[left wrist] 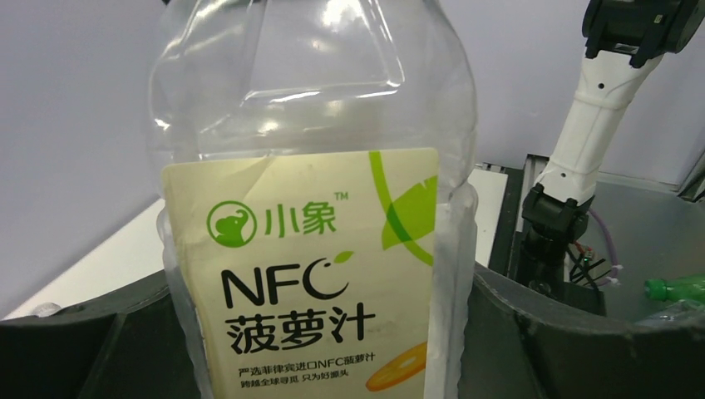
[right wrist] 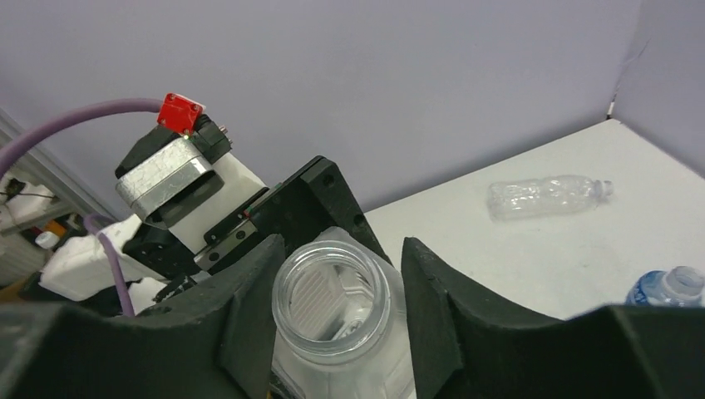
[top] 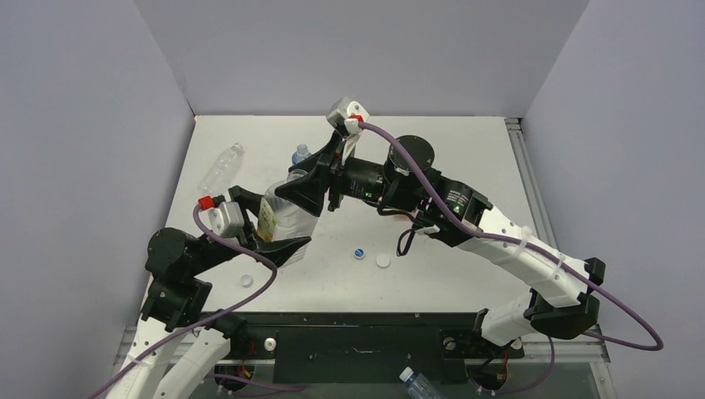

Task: Unscrew the bottle caps
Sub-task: Place the plastic bottle at the center of the board.

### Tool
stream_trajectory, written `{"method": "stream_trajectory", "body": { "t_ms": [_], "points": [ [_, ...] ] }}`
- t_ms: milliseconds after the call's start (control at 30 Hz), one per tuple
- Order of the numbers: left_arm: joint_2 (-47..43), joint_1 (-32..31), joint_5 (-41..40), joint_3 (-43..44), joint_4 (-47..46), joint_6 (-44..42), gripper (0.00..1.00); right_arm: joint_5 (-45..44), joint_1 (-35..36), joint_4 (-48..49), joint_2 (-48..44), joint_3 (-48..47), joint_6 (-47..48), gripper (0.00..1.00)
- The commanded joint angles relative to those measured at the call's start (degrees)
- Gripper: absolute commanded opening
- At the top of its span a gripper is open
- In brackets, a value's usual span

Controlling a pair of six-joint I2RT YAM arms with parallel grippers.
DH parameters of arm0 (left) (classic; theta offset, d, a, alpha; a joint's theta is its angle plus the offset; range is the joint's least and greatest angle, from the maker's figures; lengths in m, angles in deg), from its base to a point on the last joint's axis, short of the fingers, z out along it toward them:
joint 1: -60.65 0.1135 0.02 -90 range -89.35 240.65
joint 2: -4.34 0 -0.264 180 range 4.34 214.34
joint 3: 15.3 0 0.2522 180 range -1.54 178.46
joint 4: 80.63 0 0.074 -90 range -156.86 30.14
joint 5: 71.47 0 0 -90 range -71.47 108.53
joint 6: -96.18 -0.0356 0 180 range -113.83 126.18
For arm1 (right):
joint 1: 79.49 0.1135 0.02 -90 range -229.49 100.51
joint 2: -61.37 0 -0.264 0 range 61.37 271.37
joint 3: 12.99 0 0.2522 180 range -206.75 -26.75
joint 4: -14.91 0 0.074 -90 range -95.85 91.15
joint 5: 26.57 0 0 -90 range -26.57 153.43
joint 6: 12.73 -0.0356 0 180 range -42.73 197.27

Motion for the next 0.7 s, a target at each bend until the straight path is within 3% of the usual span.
{"method": "stream_trajectory", "body": {
  "t_ms": [0, 33, 100, 133, 200, 333, 433, 667],
  "points": [
    [-0.52, 0.15, 0.16, 0.23, -4.23, 0.92, 0.01, -1.94, 0.77, -2.22, -0.26, -2.18, 1.28, 0.27],
    [-0.52, 0.15, 0.12, 0.3, -4.3, 1.02, 0.03, -2.33, 0.9, -2.65, -0.02, -2.3, 1.74, 0.23],
    [-0.6, 0.15, -0.68, 0.28, -4.36, 1.38, 0.27, -3.7, 1.01, -3.87, -0.01, -2.34, 2.72, 0.11],
    [-0.83, 0.15, -1.18, 0.23, -4.18, 1.77, 0.65, -4.93, 1.02, -4.49, -0.09, -2.17, 3.16, 0.07],
    [-1.12, 0.15, -2.89, 0.24, -3.42, 1.87, 0.99, -7.45, 0.98, -5.65, -0.64, -1.95, 4.83, 0.0],
    [-2.64, 0.23, -5.58, 0.24, 0.73, 0.22, 0.97, -12.02, -0.85, -6.63, -2.27, 0.57, 8.05, 0.0],
    [-3.86, 0.24, -8.9, 0.82, 8.87, -2.98, 0.96, -13.34, -5.21, -5.66, -4.1, 4.15, 8.89, 0.0],
    [-7.0, 0.24, -19.3, 1.87, 22.46, -9.23, 0.97, -22.33, -14.01, 4.76, -4.08, 15.96, 14.52, 0.0]
  ]
}}
